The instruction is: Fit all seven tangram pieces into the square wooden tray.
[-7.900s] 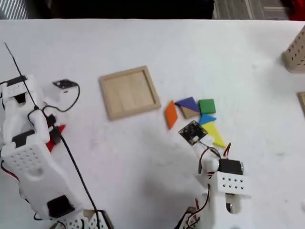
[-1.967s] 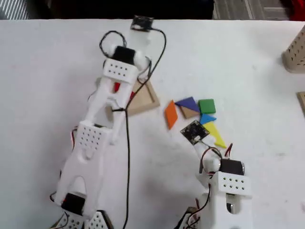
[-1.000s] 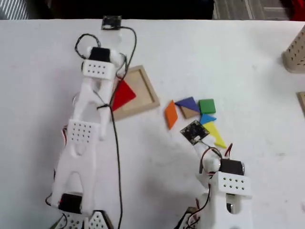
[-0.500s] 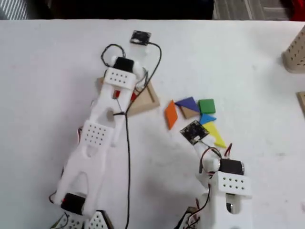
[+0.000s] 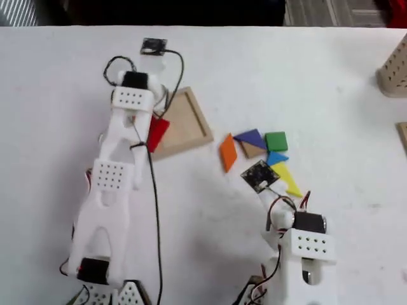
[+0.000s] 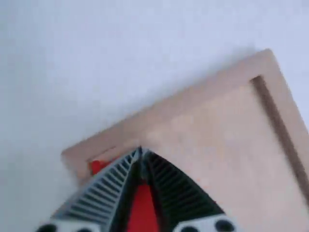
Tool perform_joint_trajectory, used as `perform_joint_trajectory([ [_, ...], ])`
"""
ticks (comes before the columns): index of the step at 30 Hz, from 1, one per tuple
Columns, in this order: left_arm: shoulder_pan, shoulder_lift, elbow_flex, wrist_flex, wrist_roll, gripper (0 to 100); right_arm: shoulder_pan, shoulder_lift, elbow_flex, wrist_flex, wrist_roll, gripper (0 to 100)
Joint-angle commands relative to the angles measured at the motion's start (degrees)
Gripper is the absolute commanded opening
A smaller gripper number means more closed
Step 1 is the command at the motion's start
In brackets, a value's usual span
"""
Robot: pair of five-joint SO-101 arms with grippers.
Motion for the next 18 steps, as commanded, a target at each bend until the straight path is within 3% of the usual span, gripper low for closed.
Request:
perform_joint_trajectory([
  [1, -3.91, -1.19, -0.62, 1.58, -0.26, 2, 0.4, -0.66, -0.26, 0.66, 0.53, 1.9],
  [11, -6.02, -1.8, -2.73, 2.99, -0.18, 2, 0.31, -0.66, -0.26, 0.66, 0.53, 1.9],
  [15, -4.26, -1.71, -13.89, 8.35, -0.18, 2, 0.13, -0.66, -0.26, 0.66, 0.53, 1.9],
  [18, -1.01, -3.38, -13.1, 9.05, -0.18, 2, 0.13, -0.66, -0.26, 0.66, 0.53, 1.9],
])
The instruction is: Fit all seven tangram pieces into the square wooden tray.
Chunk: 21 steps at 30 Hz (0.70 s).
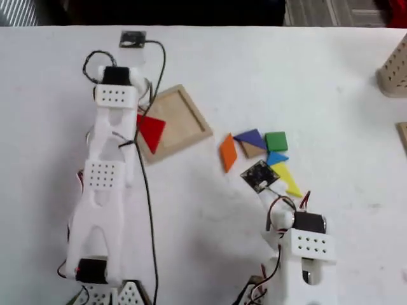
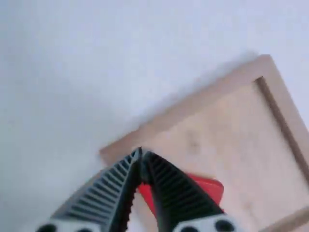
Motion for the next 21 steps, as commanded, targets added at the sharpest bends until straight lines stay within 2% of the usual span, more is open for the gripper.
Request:
perform_joint_trajectory([
  [1, 4.35, -3.82, -3.25, 1.41, -0.18, 2, 0.13, -0.66, -0.26, 0.66, 0.53, 1.9],
  [6, 9.89, -3.38, -4.04, 1.49, -0.18, 2, 0.13, -0.66, -0.26, 0.66, 0.53, 1.9],
  [12, 16.75, -2.15, -3.87, 5.89, -0.18, 2, 0.13, -0.66, -0.26, 0.66, 0.53, 1.9],
  [21, 17.01, 5.93, -3.96, 6.15, -0.26, 2, 0.13, -0.66, -0.26, 0.66, 0.53, 1.9],
])
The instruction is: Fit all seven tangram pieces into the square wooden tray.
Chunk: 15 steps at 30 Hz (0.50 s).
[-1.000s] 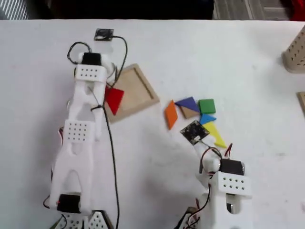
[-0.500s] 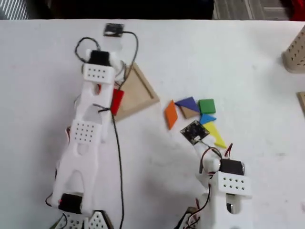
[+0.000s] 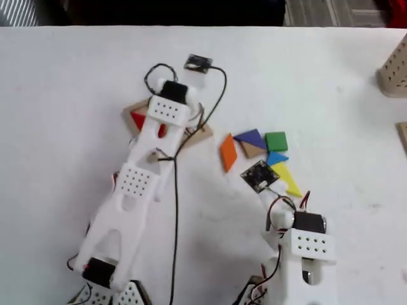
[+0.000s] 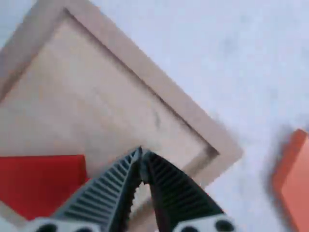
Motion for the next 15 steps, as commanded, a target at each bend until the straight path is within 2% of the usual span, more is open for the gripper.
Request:
perform_joint_trajectory([
  [1, 0.57, 0.22, -1.93, 1.23, -0.18, 2, 0.22, -0.66, -0.26, 0.66, 0.53, 1.9],
  [15, 0.22, -0.13, -1.85, 1.67, 2.99, 2, 0.13, -0.66, -0.26, 0.75, 1.85, 1.9],
])
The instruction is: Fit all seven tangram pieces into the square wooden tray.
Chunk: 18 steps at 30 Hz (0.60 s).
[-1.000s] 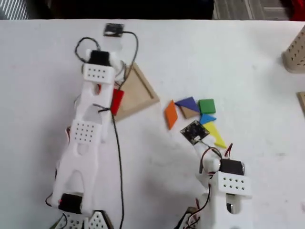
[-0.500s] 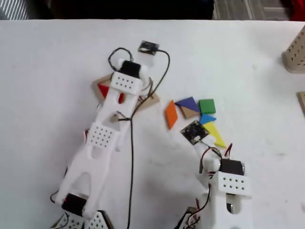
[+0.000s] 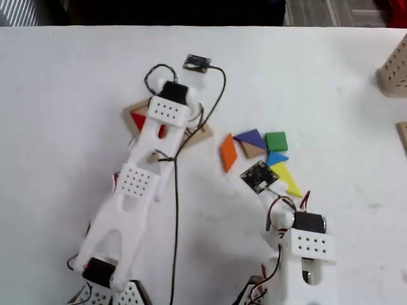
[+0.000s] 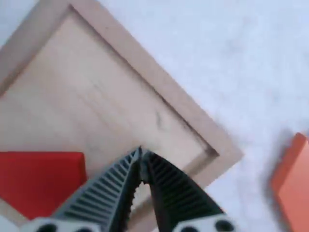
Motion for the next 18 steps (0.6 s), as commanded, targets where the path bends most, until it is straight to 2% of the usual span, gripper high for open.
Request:
perform_joint_trajectory([
  [1, -0.31, -0.48, -0.88, 1.14, 0.97, 2, 0.04, -0.66, -0.26, 0.75, 0.97, 1.9],
  [6, -1.19, -2.15, 4.13, 1.23, 1.32, 2, 0.04, -0.66, -0.26, 0.75, 1.14, 1.9],
  [13, -2.42, -24.57, 34.46, 0.18, 4.48, 2, -0.04, -0.66, -0.26, 0.75, 1.14, 1.9],
  [18, -3.82, -31.25, 53.1, -14.42, 4.57, 2, -0.04, -0.66, -0.26, 0.75, 0.97, 1.9],
])
